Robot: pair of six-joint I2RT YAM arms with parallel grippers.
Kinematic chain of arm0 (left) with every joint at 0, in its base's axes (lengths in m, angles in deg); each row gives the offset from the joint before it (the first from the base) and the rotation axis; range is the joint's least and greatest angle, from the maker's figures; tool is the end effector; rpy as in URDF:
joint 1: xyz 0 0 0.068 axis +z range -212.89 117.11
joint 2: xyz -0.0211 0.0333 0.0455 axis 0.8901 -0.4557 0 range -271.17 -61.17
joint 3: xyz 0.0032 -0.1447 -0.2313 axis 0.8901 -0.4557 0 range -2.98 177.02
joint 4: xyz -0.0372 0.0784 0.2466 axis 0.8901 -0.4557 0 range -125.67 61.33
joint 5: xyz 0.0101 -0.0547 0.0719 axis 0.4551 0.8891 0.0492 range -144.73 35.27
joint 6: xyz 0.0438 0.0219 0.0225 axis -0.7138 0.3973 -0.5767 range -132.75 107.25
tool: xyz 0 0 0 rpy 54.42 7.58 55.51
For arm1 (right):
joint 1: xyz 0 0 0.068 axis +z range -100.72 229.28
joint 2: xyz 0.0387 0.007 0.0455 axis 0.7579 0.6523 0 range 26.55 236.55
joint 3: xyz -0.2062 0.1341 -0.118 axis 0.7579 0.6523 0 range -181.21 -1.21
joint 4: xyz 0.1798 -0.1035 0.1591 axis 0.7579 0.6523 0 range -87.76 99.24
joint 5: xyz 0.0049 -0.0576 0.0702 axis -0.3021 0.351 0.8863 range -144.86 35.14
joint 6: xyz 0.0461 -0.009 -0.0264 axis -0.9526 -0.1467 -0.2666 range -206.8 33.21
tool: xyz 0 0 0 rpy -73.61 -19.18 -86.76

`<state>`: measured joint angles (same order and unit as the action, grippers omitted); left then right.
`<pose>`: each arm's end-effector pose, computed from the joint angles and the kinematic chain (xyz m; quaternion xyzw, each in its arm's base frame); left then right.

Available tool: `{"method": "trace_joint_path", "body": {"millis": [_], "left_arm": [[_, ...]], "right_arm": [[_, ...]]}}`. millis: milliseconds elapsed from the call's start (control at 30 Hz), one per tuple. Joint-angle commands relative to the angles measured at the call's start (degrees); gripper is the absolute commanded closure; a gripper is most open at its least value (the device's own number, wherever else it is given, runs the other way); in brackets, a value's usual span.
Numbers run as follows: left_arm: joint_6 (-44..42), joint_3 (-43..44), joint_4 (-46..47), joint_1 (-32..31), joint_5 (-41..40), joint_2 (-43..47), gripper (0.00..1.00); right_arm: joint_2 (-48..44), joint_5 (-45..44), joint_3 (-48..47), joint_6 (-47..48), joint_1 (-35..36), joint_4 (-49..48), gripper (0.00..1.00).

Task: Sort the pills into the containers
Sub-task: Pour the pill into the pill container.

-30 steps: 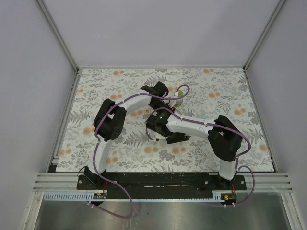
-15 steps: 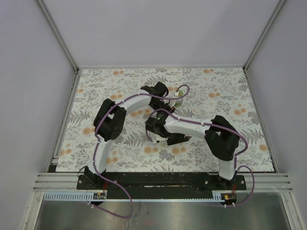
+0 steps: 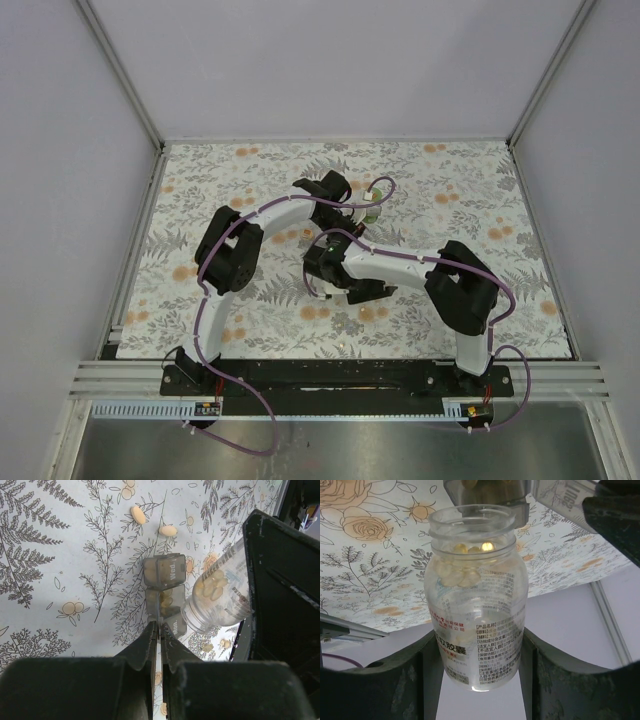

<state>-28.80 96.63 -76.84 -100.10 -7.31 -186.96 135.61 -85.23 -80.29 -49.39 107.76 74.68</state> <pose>0.3404 -0.2912 0.1790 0.4556 0.7863 -0.4145 0.0494 0.1857 0.2684 0.1903 0.7313 -0.6217 0.2751 0.0549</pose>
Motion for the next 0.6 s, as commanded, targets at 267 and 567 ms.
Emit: {"method": "trace_joint_path", "body": {"millis": [267, 567], "left_arm": [[-1.08, 1.02, -0.71, 0.47, 2.68, 0.20, 1.00], [-1.08, 0.93, -0.79, 0.47, 3.03, 0.29, 1.00]], "right_arm": [[-3.15, 2.24, 2.80, -0.67, -0.56, -4.50, 1.00], [-2.36, -0.30, 1.31, 0.03, -0.56, -2.40, 1.00]]}}
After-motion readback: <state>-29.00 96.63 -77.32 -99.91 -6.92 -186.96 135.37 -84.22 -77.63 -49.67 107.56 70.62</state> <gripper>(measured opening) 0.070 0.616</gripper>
